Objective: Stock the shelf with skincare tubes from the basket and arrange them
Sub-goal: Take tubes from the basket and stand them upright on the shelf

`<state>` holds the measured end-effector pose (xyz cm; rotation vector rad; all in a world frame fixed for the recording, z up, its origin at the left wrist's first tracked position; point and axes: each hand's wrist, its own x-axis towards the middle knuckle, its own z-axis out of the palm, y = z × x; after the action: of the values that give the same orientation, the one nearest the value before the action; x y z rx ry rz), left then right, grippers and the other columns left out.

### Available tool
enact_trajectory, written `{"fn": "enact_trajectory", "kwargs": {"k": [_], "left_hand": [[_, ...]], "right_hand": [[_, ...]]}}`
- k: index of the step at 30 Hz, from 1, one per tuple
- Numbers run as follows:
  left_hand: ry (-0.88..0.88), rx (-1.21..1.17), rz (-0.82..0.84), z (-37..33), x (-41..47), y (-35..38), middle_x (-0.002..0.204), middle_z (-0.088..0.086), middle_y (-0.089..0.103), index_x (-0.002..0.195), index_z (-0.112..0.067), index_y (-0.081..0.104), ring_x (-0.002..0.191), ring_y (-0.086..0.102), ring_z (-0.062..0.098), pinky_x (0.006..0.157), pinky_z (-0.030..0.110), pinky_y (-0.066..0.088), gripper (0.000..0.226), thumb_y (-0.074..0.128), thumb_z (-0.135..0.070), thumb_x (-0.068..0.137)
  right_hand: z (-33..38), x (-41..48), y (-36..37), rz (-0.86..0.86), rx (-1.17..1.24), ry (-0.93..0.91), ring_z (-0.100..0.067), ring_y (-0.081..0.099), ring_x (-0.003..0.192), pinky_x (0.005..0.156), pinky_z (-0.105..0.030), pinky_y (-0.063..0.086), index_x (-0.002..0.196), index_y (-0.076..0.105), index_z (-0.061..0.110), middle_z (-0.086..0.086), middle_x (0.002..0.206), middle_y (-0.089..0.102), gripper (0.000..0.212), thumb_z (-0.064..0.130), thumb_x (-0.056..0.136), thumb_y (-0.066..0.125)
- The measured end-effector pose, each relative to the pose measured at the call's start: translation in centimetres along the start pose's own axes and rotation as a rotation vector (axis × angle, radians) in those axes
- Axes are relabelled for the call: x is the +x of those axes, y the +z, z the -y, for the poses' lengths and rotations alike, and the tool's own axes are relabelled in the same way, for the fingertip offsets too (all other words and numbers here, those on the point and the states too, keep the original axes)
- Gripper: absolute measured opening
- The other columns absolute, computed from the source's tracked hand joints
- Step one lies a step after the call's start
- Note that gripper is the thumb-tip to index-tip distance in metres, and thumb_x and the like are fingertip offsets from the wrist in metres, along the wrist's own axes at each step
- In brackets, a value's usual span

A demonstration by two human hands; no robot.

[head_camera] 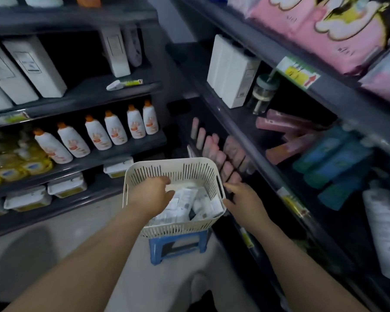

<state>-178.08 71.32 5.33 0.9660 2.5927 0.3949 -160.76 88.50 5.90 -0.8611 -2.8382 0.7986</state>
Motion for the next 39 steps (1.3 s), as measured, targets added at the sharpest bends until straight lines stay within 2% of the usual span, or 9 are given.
{"fn": "enact_trajectory", "kwargs": {"k": [4, 8, 11, 15, 20, 25, 30, 33, 39], "left_hand": [[-0.026, 0.012, 0.061, 1.0, 4.5, 5.2, 0.113, 0.0, 0.067, 0.119, -0.02, 0.06, 0.1, 0.062, 0.022, 0.079, 0.031, 0.051, 0.035, 0.054, -0.039, 0.09], [-0.083, -0.032, 0.177, 1.4, 8.8, 10.5, 0.128, 0.003, 0.061, 0.133, -0.019, 0.051, 0.116, 0.057, 0.022, 0.093, 0.033, 0.047, 0.048, 0.057, -0.04, 0.091], [-0.147, -0.067, 0.24, 1.4, 12.1, 14.3, 0.132, 0.006, 0.057, 0.137, -0.017, 0.046, 0.119, 0.054, 0.023, 0.097, 0.037, 0.046, 0.054, 0.058, -0.041, 0.09], [-0.211, -0.052, 0.26, 0.5, 15.7, 18.2, 0.124, 0.012, 0.058, 0.129, -0.012, 0.05, 0.113, 0.055, 0.029, 0.087, 0.036, 0.047, 0.05, 0.059, -0.041, 0.089], [-0.307, -0.069, 0.348, 0.3, 18.0, 22.5, 0.123, 0.014, 0.05, 0.125, -0.01, 0.047, 0.111, 0.054, 0.031, 0.088, 0.039, 0.047, 0.059, 0.067, -0.044, 0.081], [-0.332, 0.012, 0.351, 0.5, 18.5, 23.9, 0.122, 0.013, 0.046, 0.127, -0.01, 0.037, 0.111, 0.053, 0.033, 0.088, 0.041, 0.045, 0.061, 0.067, -0.038, 0.082], [-0.4, -0.342, 0.273, 1.8, 18.1, 23.1, 0.106, 0.013, 0.059, 0.107, -0.007, 0.052, 0.097, 0.058, 0.031, 0.077, 0.036, 0.049, 0.035, 0.064, -0.017, 0.077], [-0.378, -0.481, 0.155, 2.1, 16.7, 21.3, 0.101, 0.014, 0.066, 0.111, -0.004, 0.061, 0.093, 0.061, 0.032, 0.066, 0.024, 0.037, 0.024, 0.054, -0.011, 0.088], [-0.395, -0.756, 0.019, 2.5, 13.2, 16.7, 0.082, -0.003, 0.065, 0.109, -0.012, 0.062, 0.077, 0.062, 0.017, 0.059, 0.02, 0.042, 0.02, 0.051, -0.023, 0.097]], "right_hand": [[-3.4, 3.8, 3.2, 0.029, -0.027, 0.028, -0.017, 0.048, 0.105, 0.068, -0.018, 0.022, 0.127, 0.06, 0.019, -0.002, 0.113, 0.062, 0.042, 0.017, 0.086, 0.064], [-6.5, 7.3, 6.1, 0.093, 0.067, 0.006, -0.026, 0.056, 0.107, 0.088, -0.031, 0.043, 0.124, 0.062, 0.013, -0.008, 0.113, 0.065, 0.043, 0.01, 0.082, 0.067], [-8.1, 9.9, 7.5, 0.104, 0.072, -0.023, -0.028, 0.058, 0.104, 0.09, -0.04, 0.047, 0.117, 0.066, 0.009, -0.01, 0.11, 0.067, 0.038, 0.005, 0.08, 0.069], [-10.0, 12.4, 9.3, 0.102, 0.092, -0.069, -0.023, 0.052, 0.113, 0.09, -0.021, 0.033, 0.119, 0.066, 0.012, -0.006, 0.117, 0.067, 0.041, 0.003, 0.079, 0.071], [-12.2, 14.3, 11.5, 0.126, 0.137, -0.118, -0.027, 0.054, 0.113, 0.096, -0.043, 0.046, 0.115, 0.068, 0.011, -0.005, 0.115, 0.067, 0.039, 0.004, 0.076, 0.072], [-13.7, 14.6, 12.7, 0.171, 0.109, -0.145, -0.025, 0.041, 0.132, 0.108, -0.043, 0.037, 0.119, 0.066, 0.013, 0.002, 0.123, 0.064, 0.042, 0.008, 0.078, 0.072], [-14.1, 14.2, 13.3, 0.157, -0.01, -0.207, -0.031, 0.036, 0.135, 0.11, -0.046, 0.031, 0.114, 0.069, 0.015, 0.0, 0.125, 0.064, 0.044, 0.016, 0.071, 0.079], [-13.8, 14.0, 13.6, 0.161, -0.125, -0.309, -0.033, 0.038, 0.134, 0.11, -0.047, 0.029, 0.11, 0.071, 0.016, -0.002, 0.122, 0.065, 0.043, 0.022, 0.068, 0.081], [-11.7, 14.0, 13.4, 0.54, -0.549, -0.396, -0.02, 0.028, 0.138, 0.115, -0.042, -0.017, 0.119, 0.063, 0.025, 0.001, 0.125, 0.061, 0.05, 0.046, 0.074, 0.068]]}}
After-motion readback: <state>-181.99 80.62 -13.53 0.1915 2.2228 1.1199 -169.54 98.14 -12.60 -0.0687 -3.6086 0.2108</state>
